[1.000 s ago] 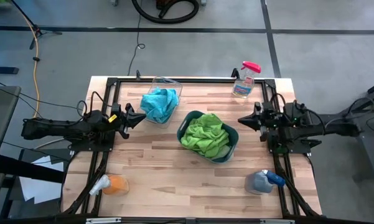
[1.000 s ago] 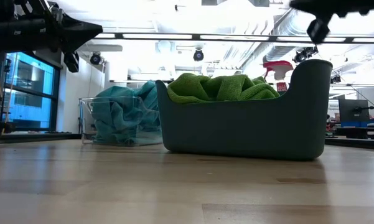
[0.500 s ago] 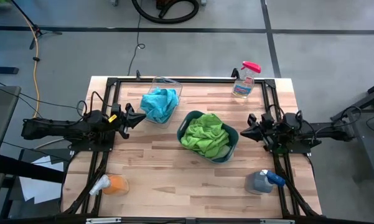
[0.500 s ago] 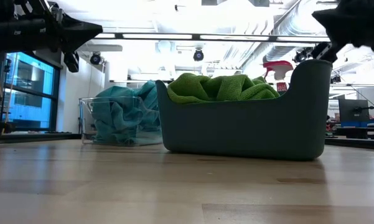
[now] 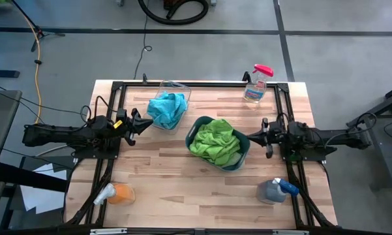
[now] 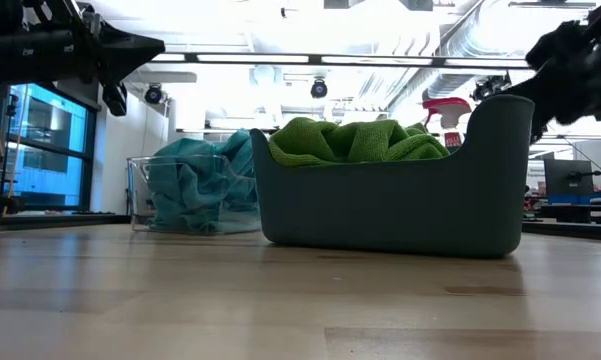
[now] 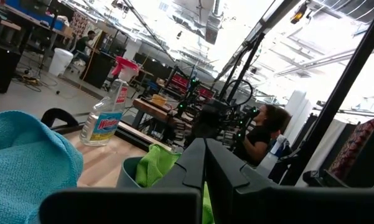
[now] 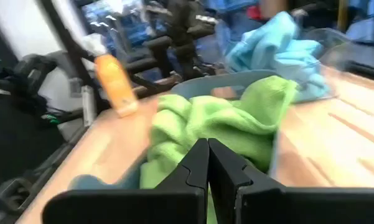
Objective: Sort microfiber towel by color & place in baskets
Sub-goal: Return to Home Position
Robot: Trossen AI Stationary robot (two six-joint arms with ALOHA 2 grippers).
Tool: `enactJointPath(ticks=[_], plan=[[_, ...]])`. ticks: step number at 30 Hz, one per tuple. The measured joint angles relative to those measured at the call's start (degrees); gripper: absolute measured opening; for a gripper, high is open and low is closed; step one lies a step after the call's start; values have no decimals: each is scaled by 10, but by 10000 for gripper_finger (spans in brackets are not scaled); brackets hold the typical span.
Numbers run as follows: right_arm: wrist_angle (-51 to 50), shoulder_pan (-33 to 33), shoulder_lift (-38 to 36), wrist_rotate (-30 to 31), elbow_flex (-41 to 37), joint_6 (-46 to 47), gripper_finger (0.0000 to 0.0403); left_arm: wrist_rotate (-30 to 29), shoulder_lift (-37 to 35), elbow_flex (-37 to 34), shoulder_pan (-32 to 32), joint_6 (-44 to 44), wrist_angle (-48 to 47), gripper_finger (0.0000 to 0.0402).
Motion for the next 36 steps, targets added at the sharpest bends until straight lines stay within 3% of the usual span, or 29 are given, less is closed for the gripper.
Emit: enactJointPath(ticks=[36], plan=[[-12,-1,15,18,4,0,0,0,-1,0,0,3,-3,0]])
